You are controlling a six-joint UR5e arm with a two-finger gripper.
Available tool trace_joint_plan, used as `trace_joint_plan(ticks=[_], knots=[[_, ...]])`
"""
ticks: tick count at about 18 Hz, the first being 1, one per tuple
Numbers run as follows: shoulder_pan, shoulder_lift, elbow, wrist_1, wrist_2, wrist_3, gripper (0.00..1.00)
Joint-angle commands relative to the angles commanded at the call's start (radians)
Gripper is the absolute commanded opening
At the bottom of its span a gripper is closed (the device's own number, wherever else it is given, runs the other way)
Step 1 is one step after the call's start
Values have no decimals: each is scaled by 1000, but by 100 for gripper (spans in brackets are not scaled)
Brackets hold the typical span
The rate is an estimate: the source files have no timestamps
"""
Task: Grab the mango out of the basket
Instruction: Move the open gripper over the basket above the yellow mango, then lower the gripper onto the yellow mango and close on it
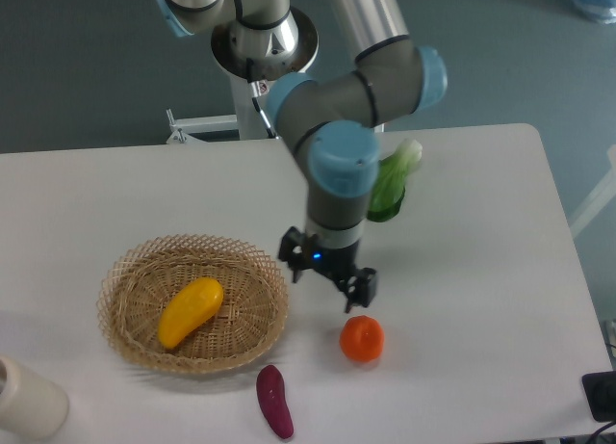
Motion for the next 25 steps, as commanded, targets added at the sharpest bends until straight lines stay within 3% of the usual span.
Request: trace_joint_plan(ticks=[4, 12, 25], knots=[[-77, -8, -8, 0, 2, -80, 100], [-149, -58, -34, 11, 11, -146, 100], [-174, -89, -60, 32, 12, -154, 100]])
